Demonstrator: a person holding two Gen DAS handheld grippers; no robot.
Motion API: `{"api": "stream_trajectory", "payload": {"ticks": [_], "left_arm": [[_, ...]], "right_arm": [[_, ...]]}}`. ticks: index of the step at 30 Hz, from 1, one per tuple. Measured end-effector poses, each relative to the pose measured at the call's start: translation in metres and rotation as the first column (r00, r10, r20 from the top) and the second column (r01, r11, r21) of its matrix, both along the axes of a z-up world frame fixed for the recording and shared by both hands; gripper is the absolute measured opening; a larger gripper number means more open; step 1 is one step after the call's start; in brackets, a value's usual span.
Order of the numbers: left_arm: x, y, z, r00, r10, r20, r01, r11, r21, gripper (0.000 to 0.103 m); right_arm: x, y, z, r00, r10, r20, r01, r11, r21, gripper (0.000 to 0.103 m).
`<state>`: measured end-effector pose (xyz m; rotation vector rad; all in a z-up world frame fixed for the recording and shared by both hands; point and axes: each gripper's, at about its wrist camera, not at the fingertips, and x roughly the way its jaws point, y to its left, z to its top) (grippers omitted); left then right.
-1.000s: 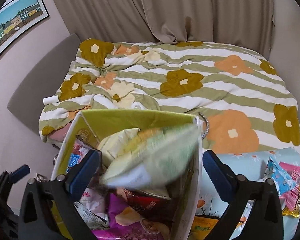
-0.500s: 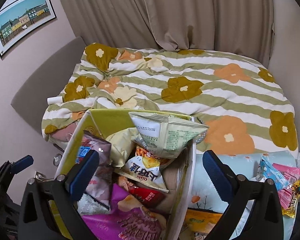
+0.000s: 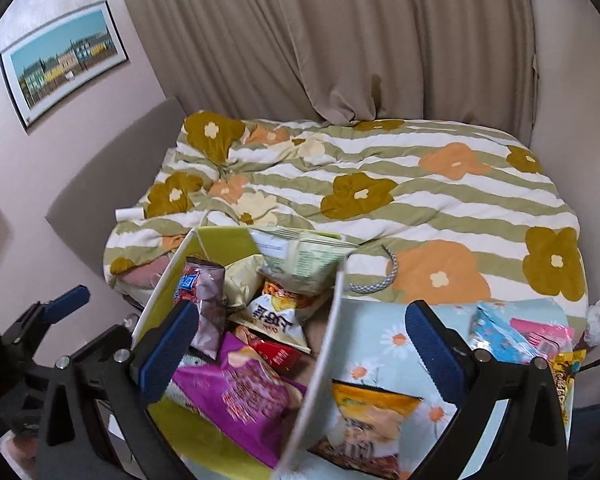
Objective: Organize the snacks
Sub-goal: 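Move both tools back to the table toward the blue and pink bags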
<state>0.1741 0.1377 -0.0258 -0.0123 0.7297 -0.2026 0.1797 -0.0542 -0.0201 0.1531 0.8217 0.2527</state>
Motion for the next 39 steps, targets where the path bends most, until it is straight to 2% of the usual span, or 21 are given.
{"api": "stream_trajectory", "payload": {"ticks": [5, 11, 17, 24, 30, 34, 39], "left_arm": [[-0.012, -0.055, 0.007, 0.999, -0.04, 0.018, 0.041, 0.999, -0.017, 0.103], [-0.016, -0.131, 0.002, 0.994, -0.111, 0.018, 0.11, 0.994, 0.017, 0.103], [-0.009, -0.204, -0.018, 0.985, -0.169, -0.022, 0.169, 0.984, 0.047, 0.103], [0.001, -0.258, -0.048, 0.976, -0.202, -0.083, 0.209, 0.973, 0.096, 0.103], [0.021, -0.286, -0.088, 0.944, -0.276, -0.18, 0.304, 0.941, 0.15, 0.103], [0.043, -0.299, -0.122, 0.908, -0.328, -0.259, 0.377, 0.91, 0.171, 0.103], [0.063, -0.31, -0.15, 0.874, -0.376, -0.307, 0.441, 0.879, 0.18, 0.103]], "right_arm": [[-0.022, -0.049, 0.011, 1.0, -0.022, 0.022, 0.022, 0.999, -0.03, 0.103], [-0.044, -0.124, 0.01, 0.998, -0.066, 0.026, 0.066, 0.997, -0.027, 0.103], [-0.047, -0.19, -0.001, 0.994, -0.11, -0.004, 0.11, 0.994, 0.002, 0.103], [-0.039, -0.249, -0.027, 0.989, -0.124, -0.079, 0.125, 0.992, 0.009, 0.103], [-0.027, -0.276, -0.065, 0.975, -0.153, -0.161, 0.159, 0.987, 0.027, 0.103], [-0.016, -0.286, -0.093, 0.956, -0.195, -0.22, 0.208, 0.978, 0.034, 0.103], [-0.009, -0.291, -0.114, 0.935, -0.243, -0.257, 0.259, 0.965, 0.03, 0.103]]}}
